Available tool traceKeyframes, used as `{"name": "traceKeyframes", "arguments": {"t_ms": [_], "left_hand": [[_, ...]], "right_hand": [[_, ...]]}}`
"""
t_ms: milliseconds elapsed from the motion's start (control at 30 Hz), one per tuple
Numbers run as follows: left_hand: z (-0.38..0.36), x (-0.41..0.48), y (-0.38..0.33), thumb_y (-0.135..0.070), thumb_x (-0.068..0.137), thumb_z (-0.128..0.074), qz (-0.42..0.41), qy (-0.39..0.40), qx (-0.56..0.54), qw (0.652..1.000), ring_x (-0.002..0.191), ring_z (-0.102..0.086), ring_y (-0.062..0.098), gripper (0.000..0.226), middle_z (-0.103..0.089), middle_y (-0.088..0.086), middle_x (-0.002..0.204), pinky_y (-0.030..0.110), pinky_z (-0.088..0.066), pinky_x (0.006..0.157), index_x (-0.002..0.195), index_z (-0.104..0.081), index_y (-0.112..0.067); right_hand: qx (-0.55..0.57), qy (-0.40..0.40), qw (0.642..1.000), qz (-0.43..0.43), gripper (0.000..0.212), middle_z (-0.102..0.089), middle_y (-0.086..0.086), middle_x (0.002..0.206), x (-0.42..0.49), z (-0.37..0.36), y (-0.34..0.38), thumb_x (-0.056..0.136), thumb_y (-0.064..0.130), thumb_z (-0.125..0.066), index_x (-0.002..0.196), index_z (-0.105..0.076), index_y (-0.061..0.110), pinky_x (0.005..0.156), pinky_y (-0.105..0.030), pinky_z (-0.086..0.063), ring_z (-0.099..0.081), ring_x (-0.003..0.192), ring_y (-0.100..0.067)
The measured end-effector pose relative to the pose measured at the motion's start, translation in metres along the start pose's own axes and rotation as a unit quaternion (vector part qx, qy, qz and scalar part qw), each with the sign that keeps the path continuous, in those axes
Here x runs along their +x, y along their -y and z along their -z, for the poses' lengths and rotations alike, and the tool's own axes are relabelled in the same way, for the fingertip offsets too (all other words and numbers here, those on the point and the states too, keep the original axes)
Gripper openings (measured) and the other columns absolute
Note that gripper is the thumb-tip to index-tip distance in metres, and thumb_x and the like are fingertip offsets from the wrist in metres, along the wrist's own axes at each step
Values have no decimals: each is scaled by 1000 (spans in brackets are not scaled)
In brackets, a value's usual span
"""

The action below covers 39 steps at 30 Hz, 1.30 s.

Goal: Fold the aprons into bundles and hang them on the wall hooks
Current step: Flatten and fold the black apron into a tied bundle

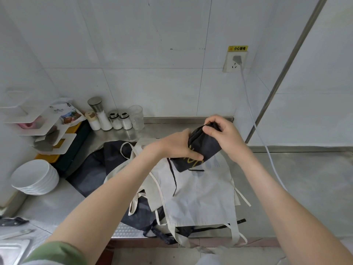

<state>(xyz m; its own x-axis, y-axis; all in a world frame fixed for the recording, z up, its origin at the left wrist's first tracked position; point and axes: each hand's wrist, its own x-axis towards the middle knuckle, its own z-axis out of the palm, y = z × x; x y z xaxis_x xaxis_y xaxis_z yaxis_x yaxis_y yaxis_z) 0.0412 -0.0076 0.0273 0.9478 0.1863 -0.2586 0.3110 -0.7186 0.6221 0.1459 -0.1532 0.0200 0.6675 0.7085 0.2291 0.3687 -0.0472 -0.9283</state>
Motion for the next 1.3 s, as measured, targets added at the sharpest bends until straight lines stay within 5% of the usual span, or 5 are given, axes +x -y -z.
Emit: {"name": "traceKeyframes", "arguments": {"t_ms": [333, 500, 667, 833, 1300], "left_hand": [[-6, 3, 15, -40, 99, -46, -48, -85, 362, 927, 91, -59, 31, 32, -64, 11, 99, 32, -31, 68, 110, -48, -10], [-13, 13, 13, -37, 100, -43, -86, -65, 451, 886, 103, -58, 29, 35, -62, 8, 111, 32, -32, 79, 119, -46, -8], [-7, 7, 10, -41, 74, -77, -109, -220, 193, 950, 119, -44, 26, 79, -48, 6, 128, 37, -31, 97, 135, -36, -9], [-19, 10, 34, -79, 52, -61, -80, -466, 122, 872, 86, -49, 30, 92, -49, 11, 97, 38, -44, 71, 101, -46, -3], [-8, -6, 29, -24, 76, -81, -142, -171, -137, 965, 83, -57, 3, 42, -62, -14, 90, 16, -44, 76, 106, -52, -28]], "right_hand": [[-127, 67, 988, -51, 35, -63, 8, 106, -9, 3, -12, 93, -5, -43, 105, -61, 23, 89, -22, -36, -56, 101, -3], [-492, 229, 839, -45, 50, -54, -2, 133, -1, -17, 2, 87, 38, -62, 132, -50, 22, 98, -32, -30, -46, 125, -23], [-387, 174, 904, -54, 12, -57, 0, 86, -3, -19, -3, 91, 26, -61, 91, -54, 15, 59, -34, -30, -55, 88, -28], [-365, 127, 922, -24, 23, -42, 11, 71, -6, -11, -3, 92, 23, -59, 75, -44, 19, 52, -27, -25, -43, 74, -17], [-191, 170, 965, -49, 32, -64, 3, 105, -6, -18, -4, 83, 19, -70, 112, -57, 21, 83, -28, -45, -58, 98, -15]]}}
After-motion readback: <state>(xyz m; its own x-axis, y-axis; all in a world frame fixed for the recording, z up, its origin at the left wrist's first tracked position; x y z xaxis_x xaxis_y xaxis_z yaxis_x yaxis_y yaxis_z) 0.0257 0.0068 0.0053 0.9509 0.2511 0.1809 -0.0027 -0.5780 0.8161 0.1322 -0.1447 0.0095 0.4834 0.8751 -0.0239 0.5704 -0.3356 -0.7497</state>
